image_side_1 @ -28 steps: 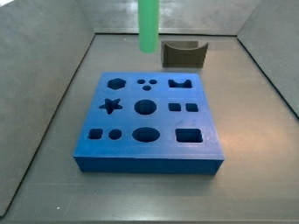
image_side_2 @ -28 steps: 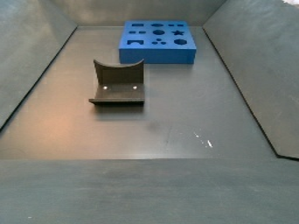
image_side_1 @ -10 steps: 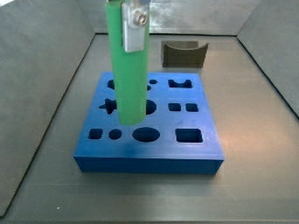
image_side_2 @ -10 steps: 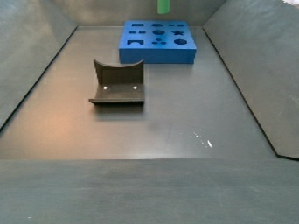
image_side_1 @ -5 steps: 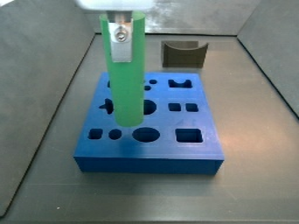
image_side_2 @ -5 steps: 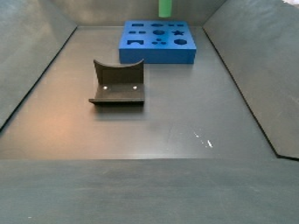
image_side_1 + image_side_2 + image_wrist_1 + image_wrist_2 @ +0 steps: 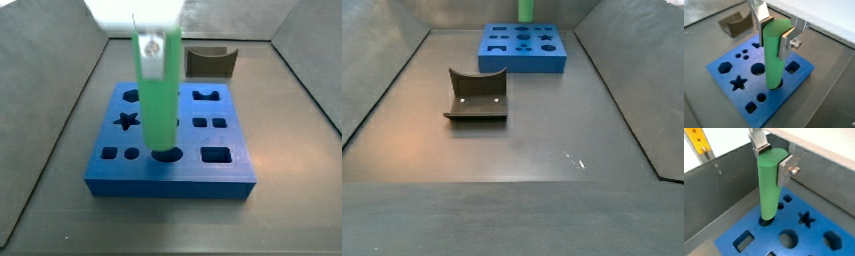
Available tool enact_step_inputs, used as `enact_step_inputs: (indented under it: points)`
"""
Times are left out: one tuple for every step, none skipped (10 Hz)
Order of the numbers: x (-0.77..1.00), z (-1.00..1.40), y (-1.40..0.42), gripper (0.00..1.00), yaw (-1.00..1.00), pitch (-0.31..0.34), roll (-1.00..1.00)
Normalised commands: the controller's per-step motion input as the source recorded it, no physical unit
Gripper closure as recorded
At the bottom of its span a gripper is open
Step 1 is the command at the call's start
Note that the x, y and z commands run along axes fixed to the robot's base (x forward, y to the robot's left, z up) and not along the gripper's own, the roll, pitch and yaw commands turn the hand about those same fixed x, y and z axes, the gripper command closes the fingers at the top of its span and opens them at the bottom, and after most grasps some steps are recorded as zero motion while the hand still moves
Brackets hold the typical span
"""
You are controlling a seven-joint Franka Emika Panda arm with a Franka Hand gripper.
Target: Insert the oval object.
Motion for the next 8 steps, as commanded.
enact_step_inputs:
  points:
    - [0.0,-0.37,0.0,1.0,-0.19,0.0,0.02]
    - [0.0,-0.21,0.0,1.0,-0.09,0.0,0.04]
    - [0.0,-0.16,0.0,1.0,-0.03,0.0,0.03]
    - [0.08,-0.21,0.0,1.0,-0.1,0.0,0.0]
    - [0.27,-0.23,0.0,1.0,-0.18,0.0,0.0]
    - [0.3,-0.21,0.0,1.0,-0.2,0.0,0.0]
    - [0.32,-0.2,0.0,1.0,-0.2,0.0,-0.01]
    - [0.17,-0.2,-0.01,1.0,-0.17,-0.014,-0.01]
